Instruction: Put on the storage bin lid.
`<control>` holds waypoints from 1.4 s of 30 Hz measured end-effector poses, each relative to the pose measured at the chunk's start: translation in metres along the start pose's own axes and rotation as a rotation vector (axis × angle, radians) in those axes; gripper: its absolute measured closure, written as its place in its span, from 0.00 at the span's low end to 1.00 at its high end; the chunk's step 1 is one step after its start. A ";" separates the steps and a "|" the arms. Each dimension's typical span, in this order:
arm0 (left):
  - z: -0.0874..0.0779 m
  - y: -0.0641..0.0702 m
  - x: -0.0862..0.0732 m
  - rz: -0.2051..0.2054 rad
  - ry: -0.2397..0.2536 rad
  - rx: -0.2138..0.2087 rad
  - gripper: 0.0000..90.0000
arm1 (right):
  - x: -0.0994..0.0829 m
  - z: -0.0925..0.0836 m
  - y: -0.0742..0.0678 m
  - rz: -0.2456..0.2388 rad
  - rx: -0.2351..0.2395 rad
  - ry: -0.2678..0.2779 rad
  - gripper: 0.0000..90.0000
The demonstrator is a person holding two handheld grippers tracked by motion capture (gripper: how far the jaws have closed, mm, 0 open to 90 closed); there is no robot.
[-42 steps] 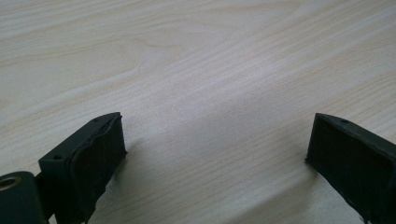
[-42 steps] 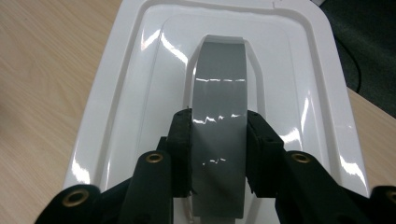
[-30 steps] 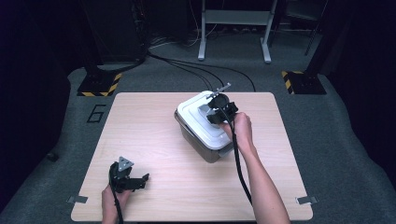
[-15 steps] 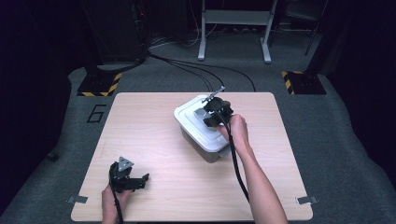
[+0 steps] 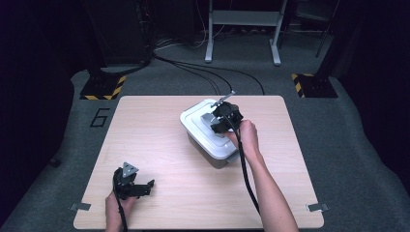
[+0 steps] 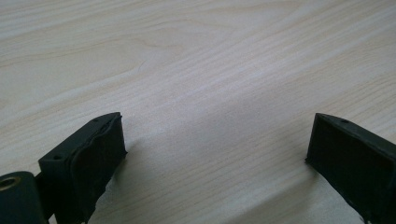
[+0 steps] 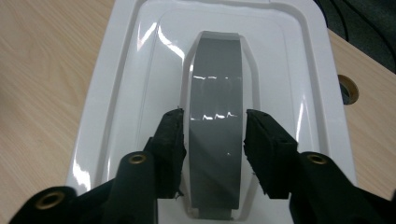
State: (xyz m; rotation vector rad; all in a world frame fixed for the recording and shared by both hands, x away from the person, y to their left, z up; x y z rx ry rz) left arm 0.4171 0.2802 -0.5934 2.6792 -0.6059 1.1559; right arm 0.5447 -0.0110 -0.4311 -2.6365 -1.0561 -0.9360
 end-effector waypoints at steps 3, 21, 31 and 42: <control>0.000 0.000 0.000 0.001 -0.003 0.000 0.05 | -0.002 -0.005 0.000 0.013 0.007 -0.003 0.47; 0.000 0.000 0.000 0.001 -0.002 0.000 0.05 | -0.019 -0.065 0.010 0.037 -0.043 0.086 0.05; 0.000 0.000 0.000 0.001 -0.002 0.000 0.05 | -0.060 -0.082 0.024 0.077 -0.092 0.084 0.03; 0.000 0.000 0.000 0.001 0.000 0.000 0.05 | -0.121 -0.077 0.044 0.173 -0.126 0.042 0.01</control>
Point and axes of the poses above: each handheld gripper's, and its own axes: z roughly forward along the jaws, x roughly out of its top, y roughly to its right, the point moved 9 cm from there along z, roughly forward along the jaws, and after that the axes turned 1 degree about z, right-handed, at the moved point
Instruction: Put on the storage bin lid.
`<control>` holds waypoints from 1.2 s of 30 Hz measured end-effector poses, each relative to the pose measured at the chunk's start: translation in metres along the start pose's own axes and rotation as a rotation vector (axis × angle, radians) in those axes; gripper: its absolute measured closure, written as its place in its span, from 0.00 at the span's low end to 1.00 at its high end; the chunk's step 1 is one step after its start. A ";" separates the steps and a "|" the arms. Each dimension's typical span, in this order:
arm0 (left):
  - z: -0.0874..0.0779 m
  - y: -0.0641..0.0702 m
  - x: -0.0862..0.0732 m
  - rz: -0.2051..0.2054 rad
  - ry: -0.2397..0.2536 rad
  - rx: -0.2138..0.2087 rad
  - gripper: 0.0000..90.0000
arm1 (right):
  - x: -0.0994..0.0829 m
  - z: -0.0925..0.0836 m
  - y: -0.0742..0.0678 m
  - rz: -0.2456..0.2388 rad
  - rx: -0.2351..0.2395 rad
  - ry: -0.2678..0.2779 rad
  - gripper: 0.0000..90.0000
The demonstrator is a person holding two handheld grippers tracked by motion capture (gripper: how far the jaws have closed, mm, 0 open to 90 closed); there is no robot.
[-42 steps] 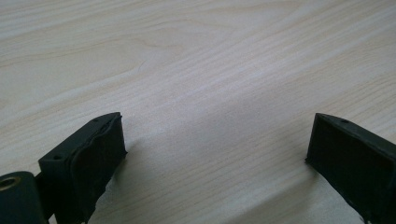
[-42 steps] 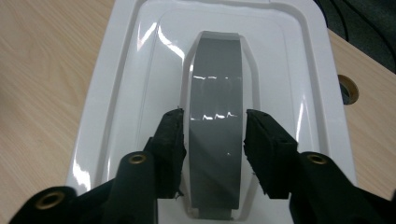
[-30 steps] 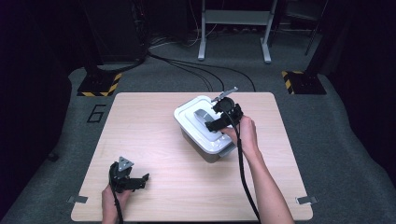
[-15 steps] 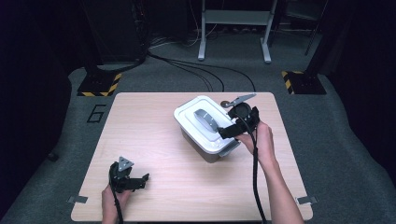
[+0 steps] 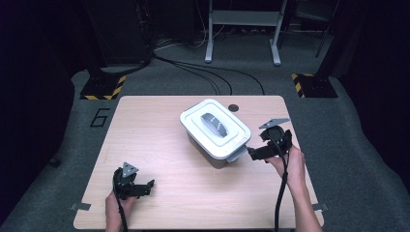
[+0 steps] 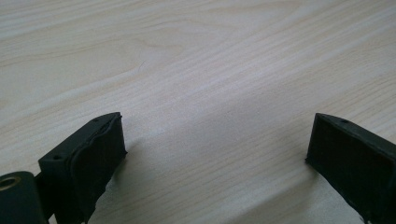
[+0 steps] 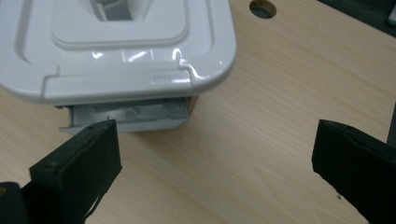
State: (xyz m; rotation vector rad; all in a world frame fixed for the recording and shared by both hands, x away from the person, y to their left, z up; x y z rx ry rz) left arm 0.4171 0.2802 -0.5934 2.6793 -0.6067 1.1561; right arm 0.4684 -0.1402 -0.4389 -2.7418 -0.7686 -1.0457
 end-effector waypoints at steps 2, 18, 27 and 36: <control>0.000 0.000 0.000 0.000 0.000 0.000 0.05 | -0.010 0.004 0.005 0.018 0.000 -0.011 0.01; 0.000 0.000 0.000 0.000 0.000 0.000 0.05 | -0.095 0.046 0.035 0.191 -0.025 -0.109 0.02; 0.000 0.000 0.000 0.000 0.000 0.000 0.05 | -0.144 0.075 0.041 0.216 -0.093 -0.154 0.00; 0.000 0.000 0.000 -0.001 0.000 0.000 0.05 | -0.155 0.074 0.045 0.249 -0.116 0.080 0.00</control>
Point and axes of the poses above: each handheld gripper's, and its own axes: z roughly forward along the jaws, x roughly out of its top, y roughly to its right, the point moved 9 cm from there along z, roughly forward along the jaws, and after that the axes turned 1 degree about z, right-handed, at the moved point
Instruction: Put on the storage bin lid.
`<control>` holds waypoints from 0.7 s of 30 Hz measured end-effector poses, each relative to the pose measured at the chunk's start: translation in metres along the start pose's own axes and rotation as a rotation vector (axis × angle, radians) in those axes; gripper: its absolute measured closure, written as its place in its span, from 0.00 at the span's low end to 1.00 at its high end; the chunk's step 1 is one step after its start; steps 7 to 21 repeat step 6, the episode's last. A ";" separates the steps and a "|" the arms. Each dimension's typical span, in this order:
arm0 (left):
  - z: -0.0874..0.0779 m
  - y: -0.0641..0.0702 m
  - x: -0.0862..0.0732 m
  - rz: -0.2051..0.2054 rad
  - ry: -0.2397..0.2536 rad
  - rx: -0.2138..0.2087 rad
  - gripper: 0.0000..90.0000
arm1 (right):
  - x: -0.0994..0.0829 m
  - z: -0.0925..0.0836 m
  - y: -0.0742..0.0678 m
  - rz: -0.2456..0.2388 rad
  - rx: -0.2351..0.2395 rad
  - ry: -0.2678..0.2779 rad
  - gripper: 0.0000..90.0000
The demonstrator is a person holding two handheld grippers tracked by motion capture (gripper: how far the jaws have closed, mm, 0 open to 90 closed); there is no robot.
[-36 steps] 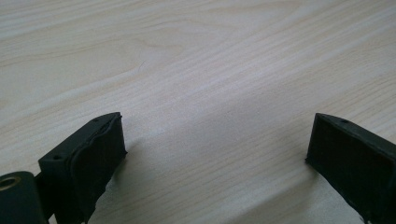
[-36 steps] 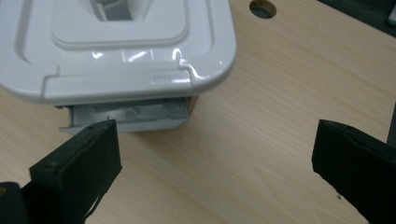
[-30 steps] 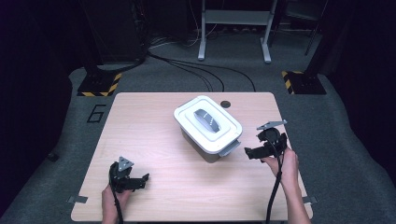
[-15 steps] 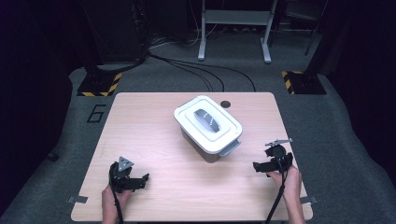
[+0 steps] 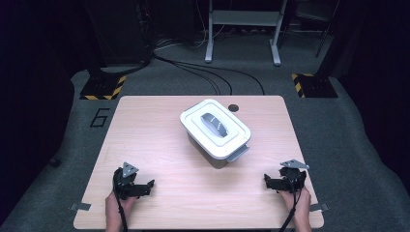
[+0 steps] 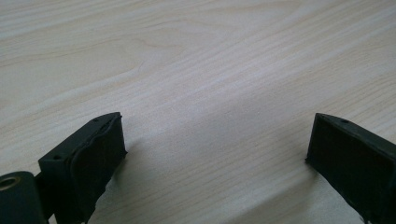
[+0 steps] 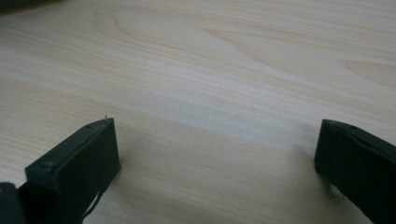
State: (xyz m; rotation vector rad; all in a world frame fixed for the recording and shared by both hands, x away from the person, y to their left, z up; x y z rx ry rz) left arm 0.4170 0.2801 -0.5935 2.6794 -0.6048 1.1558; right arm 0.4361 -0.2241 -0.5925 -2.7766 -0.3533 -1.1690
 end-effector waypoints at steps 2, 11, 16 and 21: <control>0.000 0.000 0.000 0.001 0.000 0.000 0.05 | 0.000 -0.001 0.000 0.011 -0.002 0.005 0.00; 0.000 0.000 0.000 0.000 0.000 0.000 0.05 | -0.001 -0.001 -0.001 0.016 0.000 0.000 0.00; 0.000 0.000 0.000 0.000 0.000 0.000 0.05 | -0.001 -0.001 -0.001 0.016 0.000 0.000 0.00; 0.000 0.000 0.000 0.000 0.000 0.000 0.05 | -0.001 -0.001 -0.001 0.016 0.000 0.000 0.00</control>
Point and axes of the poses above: each handheld gripper's, and its own axes: z roughly forward along the jaws, x roughly out of its top, y roughly to its right, the point moved 9 cm from there along z, roughly forward along the jaws, and after that the axes turned 1 degree about z, right-handed, at the moved point
